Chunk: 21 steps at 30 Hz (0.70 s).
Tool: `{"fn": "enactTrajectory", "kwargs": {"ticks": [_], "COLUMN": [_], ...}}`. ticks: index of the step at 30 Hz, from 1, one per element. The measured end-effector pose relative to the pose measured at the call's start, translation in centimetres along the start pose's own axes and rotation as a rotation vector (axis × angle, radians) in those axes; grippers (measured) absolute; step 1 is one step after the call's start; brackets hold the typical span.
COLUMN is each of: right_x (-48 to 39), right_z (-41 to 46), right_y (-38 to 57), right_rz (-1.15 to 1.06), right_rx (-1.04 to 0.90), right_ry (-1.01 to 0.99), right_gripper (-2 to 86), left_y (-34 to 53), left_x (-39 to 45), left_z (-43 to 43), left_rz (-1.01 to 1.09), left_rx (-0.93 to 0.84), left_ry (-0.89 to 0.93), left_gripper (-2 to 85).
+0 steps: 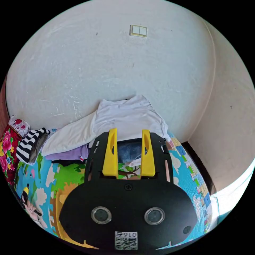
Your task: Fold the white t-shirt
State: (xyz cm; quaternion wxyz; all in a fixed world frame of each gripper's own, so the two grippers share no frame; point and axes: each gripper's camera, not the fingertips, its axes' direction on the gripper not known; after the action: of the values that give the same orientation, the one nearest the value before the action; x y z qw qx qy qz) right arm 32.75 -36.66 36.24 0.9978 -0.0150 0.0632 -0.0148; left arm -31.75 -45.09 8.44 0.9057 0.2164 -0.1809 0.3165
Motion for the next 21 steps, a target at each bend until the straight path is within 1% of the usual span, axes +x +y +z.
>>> {"fn": "enactTrajectory", "kwargs": {"ticks": [2, 4, 6, 7, 8, 9, 11, 13, 15, 16, 18, 19, 21], "right_x": [-0.2, -1.0, -1.8, -2.0, -2.3, -2.3, -2.3, -1.9, -1.1, -1.1, -1.2, -1.3, -1.3], "right_z": [1.0, 2.1, 4.3, 4.8, 4.7, 4.3, 3.5, 1.6, -2.0, -3.2, -8.4, -9.8, -16.2], "right_y": [-0.4, -0.6, -0.4, -0.2, 0.2, 0.5, 0.8, 1.1, 1.6, 1.8, 3.1, 3.5, 5.5], "right_rz": [-0.013, -0.048, -0.093, -0.107, -0.147, -0.155, -0.188, -0.223, -0.249, -0.268, -0.350, -0.373, -0.444], "right_rx": [0.003, -0.007, -0.101, -0.124, -0.106, -0.098, -0.115, -0.090, -0.049, -0.028, 0.062, 0.075, 0.164], "right_ry": [-0.007, 0.043, 0.146, 0.154, 0.137, 0.169, 0.170, 0.138, 0.003, -0.034, -0.124, -0.143, -0.226], "right_gripper": [13.6, 13.5, 12.7, 11.9, 10.3, 6.2, 2.5, 1.0, 0.1, 0.0, -0.3, -0.3, -0.3], "left_y": [-0.4, -1.2, -1.6, -1.9, -2.1, -2.4, -2.9, -3.6, -4.1, -4.4, -4.9, -5.2, -5.8], "left_x": [0.7, 2.2, 3.6, 4.6, 5.1, 6.2, 7.7, 9.9, 11.7, 12.8, 14.7, 15.9, 18.1], "left_z": [0.5, 1.3, 1.9, 2.2, 2.4, 2.8, 3.3, 4.0, 4.5, 4.8, 5.1, 5.3, 5.5], "left_rz": [-0.006, 0.018, 0.030, 0.042, 0.048, 0.063, 0.081, 0.105, 0.124, 0.134, 0.150, 0.152, 0.138], "left_rx": [-0.010, -0.044, -0.054, -0.060, -0.064, -0.070, -0.080, -0.088, -0.093, -0.095, -0.096, -0.099, -0.125], "left_ry": [0.039, 0.082, 0.095, 0.100, 0.103, 0.113, 0.130, 0.156, 0.166, 0.166, 0.161, 0.158, 0.173], "left_gripper": [-1.0, -1.0, -1.0, -0.9, -0.9, -0.9, -0.9, -0.8, -0.6, -0.4, 0.6, 2.4, 5.1]}}
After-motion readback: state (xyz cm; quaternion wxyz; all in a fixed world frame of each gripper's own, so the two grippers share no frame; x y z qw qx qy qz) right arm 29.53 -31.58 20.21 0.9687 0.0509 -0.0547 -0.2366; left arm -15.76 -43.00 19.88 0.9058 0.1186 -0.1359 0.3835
